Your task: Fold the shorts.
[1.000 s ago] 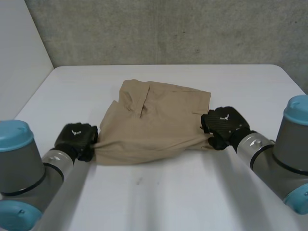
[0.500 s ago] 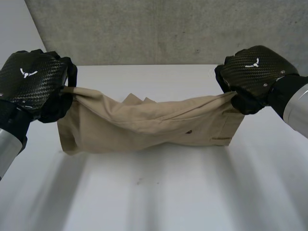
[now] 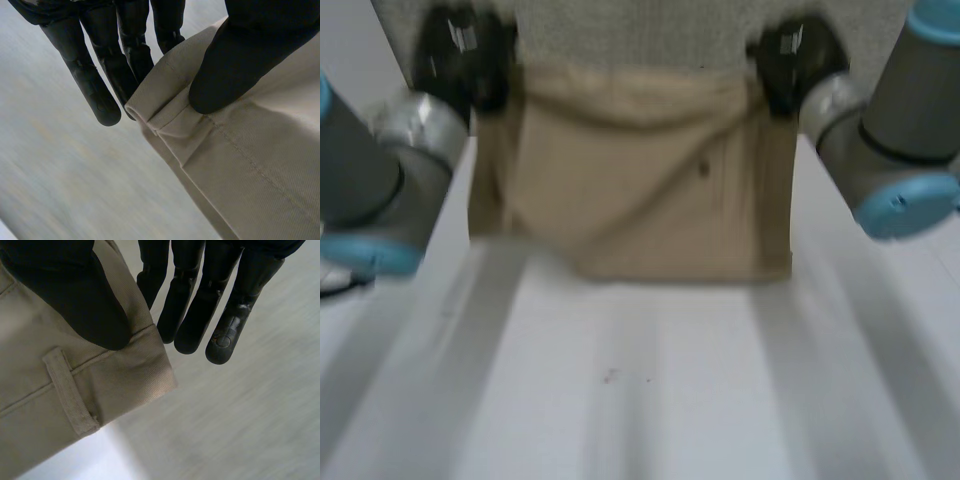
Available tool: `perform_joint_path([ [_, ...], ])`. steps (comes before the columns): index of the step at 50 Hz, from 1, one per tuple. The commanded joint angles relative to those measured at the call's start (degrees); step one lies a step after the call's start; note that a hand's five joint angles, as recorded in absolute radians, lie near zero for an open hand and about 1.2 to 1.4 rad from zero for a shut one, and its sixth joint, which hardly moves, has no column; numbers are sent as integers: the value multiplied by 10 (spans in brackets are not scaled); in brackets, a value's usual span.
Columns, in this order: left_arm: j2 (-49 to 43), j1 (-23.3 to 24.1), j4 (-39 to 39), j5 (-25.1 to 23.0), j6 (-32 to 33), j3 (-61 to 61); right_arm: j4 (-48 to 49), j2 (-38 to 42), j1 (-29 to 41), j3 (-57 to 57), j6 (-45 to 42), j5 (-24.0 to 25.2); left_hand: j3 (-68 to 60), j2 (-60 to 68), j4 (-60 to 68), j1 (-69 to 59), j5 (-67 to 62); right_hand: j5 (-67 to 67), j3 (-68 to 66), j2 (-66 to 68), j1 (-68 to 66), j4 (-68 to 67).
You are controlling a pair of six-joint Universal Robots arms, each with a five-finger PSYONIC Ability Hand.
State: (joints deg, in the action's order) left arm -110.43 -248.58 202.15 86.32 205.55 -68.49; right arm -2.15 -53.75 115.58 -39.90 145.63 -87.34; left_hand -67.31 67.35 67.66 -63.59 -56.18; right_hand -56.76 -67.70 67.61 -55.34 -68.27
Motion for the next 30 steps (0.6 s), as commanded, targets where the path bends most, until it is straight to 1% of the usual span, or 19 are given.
perform_joint_path([
  [1,-12,11,77,53,-1,158,213,-9,6,62,-2,-3,-112,112,108,-149,-123,-132,-123,124,-247,-117],
  [3,-10,12,81,57,-1,159,228,-23,9,49,-2,-3,-112,112,108,-149,-123,-132,-123,124,-247,-117],
  [7,-4,27,76,63,-2,136,214,-41,13,5,-1,-2,-112,112,108,-149,-123,-132,-123,124,-247,-117],
  [10,22,34,72,68,-2,68,206,-54,13,-37,-1,-1,-109,108,105,-146,-120,-132,-123,124,-247,-117],
  [11,33,34,72,67,-2,47,203,-64,12,-70,-2,1,-109,108,105,-146,-120,-132,-123,124,-247,-117],
  [12,44,35,72,68,-3,5,201,-69,12,-86,-2,2,-107,107,103,-144,-118,-132,-123,124,-247,-117],
  [15,54,36,72,68,-3,-61,199,-79,11,-150,-2,20,-102,101,98,-139,-113,-132,-123,124,-247,-117],
  [16,57,37,72,68,-4,-104,198,-79,11,-164,-1,27,-99,98,95,-136,-110,-132,-123,124,-247,-117],
  [18,56,38,71,68,-4,-142,191,-77,12,-211,-4,53,-97,96,93,-134,-108,-132,-123,124,-247,-117],
  [22,50,40,67,69,-11,-227,167,-56,11,-282,-10,77,-99,98,95,-136,-110,-132,-123,124,-247,-117],
  [23,50,39,62,69,-16,-257,161,-48,11,-294,-12,78,-99,98,95,-136,-110,-132,-123,124,-247,-117],
  [26,48,40,52,68,-26,-295,133,-29,11,-331,-24,77,-100,100,97,-137,-111,-132,-123,124,-247,-117],
  [29,41,49,33,66,-28,-334,104,-28,9,-360,-38,77,-100,100,97,-137,-111,-132,-123,124,-247,-117],
  [30,41,53,26,66,-28,-342,80,-32,7,-380,-46,77,-100,100,97,-137,-111,-132,-123,124,-247,-117],
])
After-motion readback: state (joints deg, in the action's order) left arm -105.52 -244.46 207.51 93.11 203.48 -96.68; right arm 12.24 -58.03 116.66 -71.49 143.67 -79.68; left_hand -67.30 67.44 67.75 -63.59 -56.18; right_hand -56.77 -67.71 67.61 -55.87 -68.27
